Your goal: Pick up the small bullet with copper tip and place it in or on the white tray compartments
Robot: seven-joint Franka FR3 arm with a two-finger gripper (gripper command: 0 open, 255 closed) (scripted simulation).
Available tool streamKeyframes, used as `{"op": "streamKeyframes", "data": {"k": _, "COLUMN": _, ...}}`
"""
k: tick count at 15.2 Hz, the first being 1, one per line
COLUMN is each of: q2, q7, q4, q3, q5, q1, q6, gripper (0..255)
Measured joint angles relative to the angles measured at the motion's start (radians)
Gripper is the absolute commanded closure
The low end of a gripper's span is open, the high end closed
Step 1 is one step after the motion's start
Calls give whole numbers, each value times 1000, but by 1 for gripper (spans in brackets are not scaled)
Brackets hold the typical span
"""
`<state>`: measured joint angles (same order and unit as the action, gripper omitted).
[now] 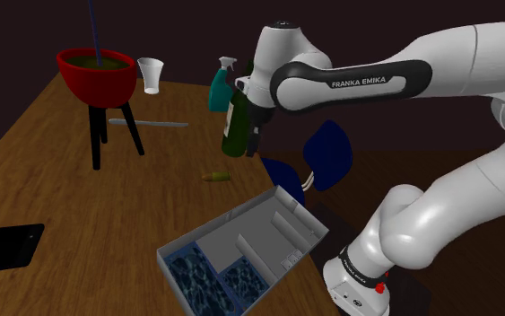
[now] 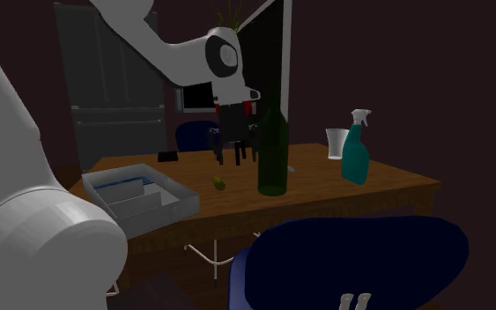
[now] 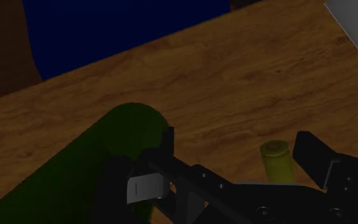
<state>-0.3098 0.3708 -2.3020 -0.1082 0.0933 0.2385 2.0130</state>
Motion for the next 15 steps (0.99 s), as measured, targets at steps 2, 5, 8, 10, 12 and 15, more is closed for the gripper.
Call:
{"op": "streamKeyframes", "data": {"k": 2, "q2": 38, "q7": 31, "q4": 10, "q3": -19, "q5": 2, "q1": 24, "q6": 27, "gripper": 0}}
{"op": "streamKeyframes", "data": {"k": 5, "q2": 105, "q7": 82, "q4": 28, "q3": -45, "q5": 11, "q1": 56, "q6": 76, "gripper": 0}}
{"op": "streamKeyframes", "data": {"k": 8, "q2": 168, "q7": 119, "q4": 55, "q3": -81, "q5": 20, "q1": 92, "q6": 110, "gripper": 0}}
{"op": "streamKeyframes", "data": {"k": 10, "q2": 189, "q7": 131, "q4": 59, "q3": -93, "q5": 25, "q1": 104, "q6": 127, "gripper": 0}}
{"op": "streamKeyframes", "data": {"k": 12, "q2": 204, "q7": 132, "q4": 50, "q3": -95, "q5": 30, "q1": 105, "q6": 150, "gripper": 0}}
{"op": "streamKeyframes", "data": {"k": 15, "q2": 222, "q7": 129, "q4": 27, "q3": -94, "q5": 38, "q1": 104, "q6": 190, "gripper": 0}}
